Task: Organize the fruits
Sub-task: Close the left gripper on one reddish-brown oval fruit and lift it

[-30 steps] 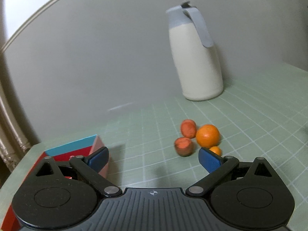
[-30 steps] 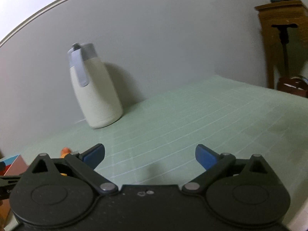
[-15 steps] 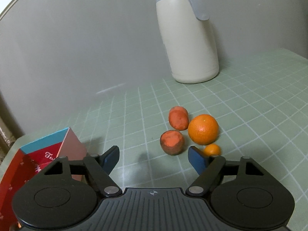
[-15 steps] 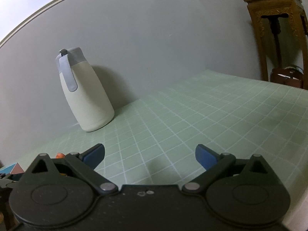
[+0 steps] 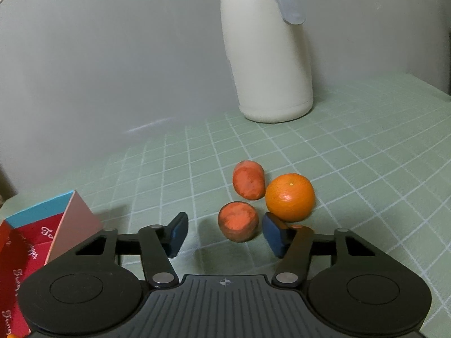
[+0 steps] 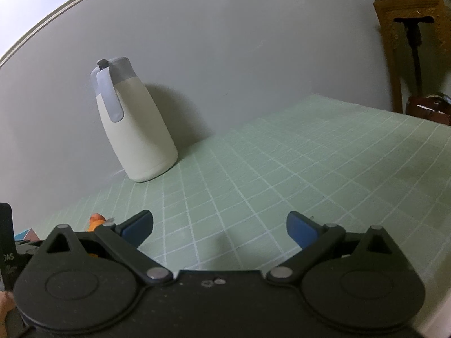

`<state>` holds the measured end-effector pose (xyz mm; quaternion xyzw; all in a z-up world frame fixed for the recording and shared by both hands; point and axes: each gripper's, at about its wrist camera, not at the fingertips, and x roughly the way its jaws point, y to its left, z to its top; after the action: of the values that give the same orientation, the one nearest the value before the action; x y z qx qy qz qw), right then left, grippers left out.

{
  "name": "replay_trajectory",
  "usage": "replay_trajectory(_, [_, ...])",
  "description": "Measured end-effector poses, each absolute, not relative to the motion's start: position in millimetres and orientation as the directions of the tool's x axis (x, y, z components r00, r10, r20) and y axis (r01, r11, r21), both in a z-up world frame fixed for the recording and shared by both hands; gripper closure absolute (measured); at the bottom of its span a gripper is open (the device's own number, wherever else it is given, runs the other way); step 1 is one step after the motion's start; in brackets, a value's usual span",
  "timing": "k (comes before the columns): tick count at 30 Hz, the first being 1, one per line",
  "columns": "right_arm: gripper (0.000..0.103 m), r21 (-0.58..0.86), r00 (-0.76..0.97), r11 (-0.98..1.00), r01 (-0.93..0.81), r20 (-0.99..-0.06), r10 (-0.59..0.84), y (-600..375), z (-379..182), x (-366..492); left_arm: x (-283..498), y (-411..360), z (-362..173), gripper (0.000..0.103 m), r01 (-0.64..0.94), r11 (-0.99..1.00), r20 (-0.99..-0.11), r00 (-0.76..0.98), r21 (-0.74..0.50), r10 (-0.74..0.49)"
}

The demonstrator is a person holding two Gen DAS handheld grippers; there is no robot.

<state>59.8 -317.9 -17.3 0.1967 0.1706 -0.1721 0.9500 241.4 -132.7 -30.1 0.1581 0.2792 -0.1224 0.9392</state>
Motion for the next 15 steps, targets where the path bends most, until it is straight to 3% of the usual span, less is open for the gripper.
replay_trajectory(6, [0.001, 0.314, 0.886, 0.868, 0.384, -0.39, -0.25, -315.7, -16.0, 61.7, 238.4, -133.9, -31.0, 0.07, 0.344, 0.912, -0.559, 0.811, 0.222, -0.17])
replay_trajectory(15, [0.001, 0.316, 0.886, 0.869, 0.379, -0.395, -0.243, -315.8, -16.7, 62.6, 237.1, -134.5, -29.9, 0.072, 0.344, 0.913, -0.552, 0.816, 0.219, -0.175])
